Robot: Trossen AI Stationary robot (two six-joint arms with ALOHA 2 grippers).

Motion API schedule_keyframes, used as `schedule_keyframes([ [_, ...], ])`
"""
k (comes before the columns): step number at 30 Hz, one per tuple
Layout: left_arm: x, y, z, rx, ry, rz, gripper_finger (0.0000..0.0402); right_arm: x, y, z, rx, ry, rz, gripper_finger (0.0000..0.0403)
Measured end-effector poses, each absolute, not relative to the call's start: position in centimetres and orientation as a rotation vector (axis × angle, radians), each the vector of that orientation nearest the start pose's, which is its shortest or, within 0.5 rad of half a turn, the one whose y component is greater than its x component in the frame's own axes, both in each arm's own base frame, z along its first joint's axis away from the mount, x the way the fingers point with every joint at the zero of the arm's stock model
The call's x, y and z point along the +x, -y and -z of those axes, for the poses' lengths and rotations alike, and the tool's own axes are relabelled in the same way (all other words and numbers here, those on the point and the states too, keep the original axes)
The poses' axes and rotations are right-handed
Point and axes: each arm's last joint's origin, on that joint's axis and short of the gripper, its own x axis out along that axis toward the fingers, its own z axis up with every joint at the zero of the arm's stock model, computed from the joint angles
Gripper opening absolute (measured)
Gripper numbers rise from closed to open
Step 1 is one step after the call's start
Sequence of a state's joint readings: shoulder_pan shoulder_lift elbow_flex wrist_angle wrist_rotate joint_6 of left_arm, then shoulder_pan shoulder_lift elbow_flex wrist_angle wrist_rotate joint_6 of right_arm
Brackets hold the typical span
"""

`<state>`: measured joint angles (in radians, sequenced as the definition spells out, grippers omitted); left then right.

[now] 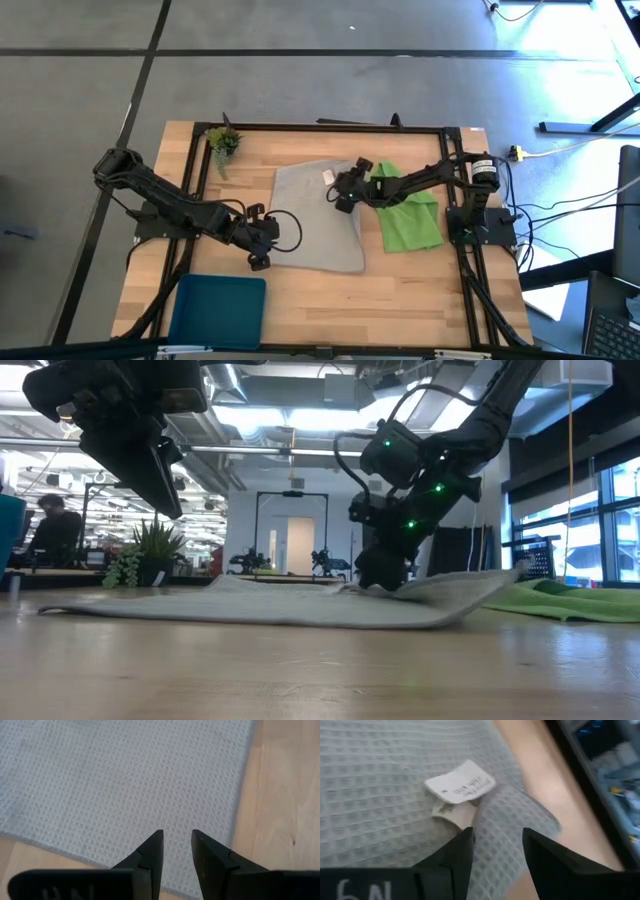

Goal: Fold microfiber towels
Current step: Fold the gray microfiber cloth

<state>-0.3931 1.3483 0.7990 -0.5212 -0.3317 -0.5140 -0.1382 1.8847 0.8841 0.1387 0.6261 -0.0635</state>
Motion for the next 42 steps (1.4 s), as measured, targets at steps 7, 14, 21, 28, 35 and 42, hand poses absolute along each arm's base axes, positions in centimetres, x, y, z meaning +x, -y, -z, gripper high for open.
schedule_keyframes([
  [7, 23.2, 8.6, -20.1, -0.091, -0.976, -0.200, 0.0092, 33.6, 6.6, -11.1, -0.285, -0.888, 0.732, 0.0171],
  [14, 23.2, 8.6, -20.1, -0.092, -0.976, -0.200, 0.0092, 33.1, 6.8, -11.0, -0.272, -0.889, 0.884, 0.0171],
  [21, 23.2, 8.6, -20.1, -0.093, -0.976, -0.201, 0.0092, 32.8, 6.8, -10.8, -0.212, -0.895, 0.906, 0.0171],
  [28, 23.2, 8.6, -20.1, -0.093, -0.976, -0.201, 0.0092, 34.9, 6.4, -12.4, -0.165, -0.868, 0.709, 0.0171],
  [35, 23.2, 8.6, -20.1, -0.098, -0.976, -0.204, 0.0092, 34.8, 9.9, -12.7, -0.152, -0.914, 0.464, 0.0171],
  [42, 23.2, 8.6, -20.1, -0.098, -0.976, -0.203, 0.0092, 33.7, 13.6, -12.6, -0.060, -0.899, 0.316, 0.0171],
])
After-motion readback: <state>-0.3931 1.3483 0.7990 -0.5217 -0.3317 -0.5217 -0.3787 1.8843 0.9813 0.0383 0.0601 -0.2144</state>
